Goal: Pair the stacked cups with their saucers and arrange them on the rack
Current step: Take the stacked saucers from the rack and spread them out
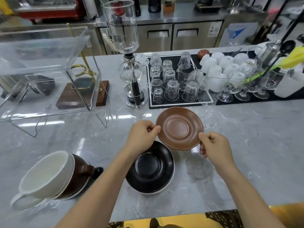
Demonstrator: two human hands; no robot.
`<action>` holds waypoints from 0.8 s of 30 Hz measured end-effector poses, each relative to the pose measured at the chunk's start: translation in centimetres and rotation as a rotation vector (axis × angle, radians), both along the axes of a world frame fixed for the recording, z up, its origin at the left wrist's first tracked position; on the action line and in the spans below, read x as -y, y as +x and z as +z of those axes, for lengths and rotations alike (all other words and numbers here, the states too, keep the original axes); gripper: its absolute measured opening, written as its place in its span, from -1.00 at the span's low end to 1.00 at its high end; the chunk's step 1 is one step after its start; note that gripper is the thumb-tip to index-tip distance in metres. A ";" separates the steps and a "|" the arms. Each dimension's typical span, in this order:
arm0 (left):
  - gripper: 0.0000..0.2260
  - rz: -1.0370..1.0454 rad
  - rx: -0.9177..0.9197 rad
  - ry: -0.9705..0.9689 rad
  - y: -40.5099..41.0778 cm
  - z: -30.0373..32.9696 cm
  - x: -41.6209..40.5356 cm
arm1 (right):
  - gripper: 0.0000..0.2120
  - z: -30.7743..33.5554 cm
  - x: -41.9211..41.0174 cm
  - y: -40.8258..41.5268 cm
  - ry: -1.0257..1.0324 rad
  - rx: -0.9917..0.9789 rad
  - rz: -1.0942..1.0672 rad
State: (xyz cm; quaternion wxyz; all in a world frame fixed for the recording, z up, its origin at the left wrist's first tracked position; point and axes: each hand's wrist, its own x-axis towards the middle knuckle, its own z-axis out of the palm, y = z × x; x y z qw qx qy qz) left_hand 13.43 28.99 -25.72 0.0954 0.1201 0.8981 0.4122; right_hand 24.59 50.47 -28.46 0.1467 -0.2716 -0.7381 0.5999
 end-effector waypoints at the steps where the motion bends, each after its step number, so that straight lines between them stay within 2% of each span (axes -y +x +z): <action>1: -0.72 -0.021 -0.004 -0.029 -0.7 -0.1 -0.7 | -0.68 -0.2 -0.4 -0.1 0.005 0.011 -0.009; 12: -0.67 -0.157 0.035 -0.233 -3.1 -2.7 -4.4 | -0.64 -2.9 -2.1 0.0 0.071 0.178 -0.077; 24: -0.69 -0.149 0.039 -0.290 -2.8 -3.2 -5.0 | -0.65 -3.3 -2.3 0.1 0.140 0.280 -0.083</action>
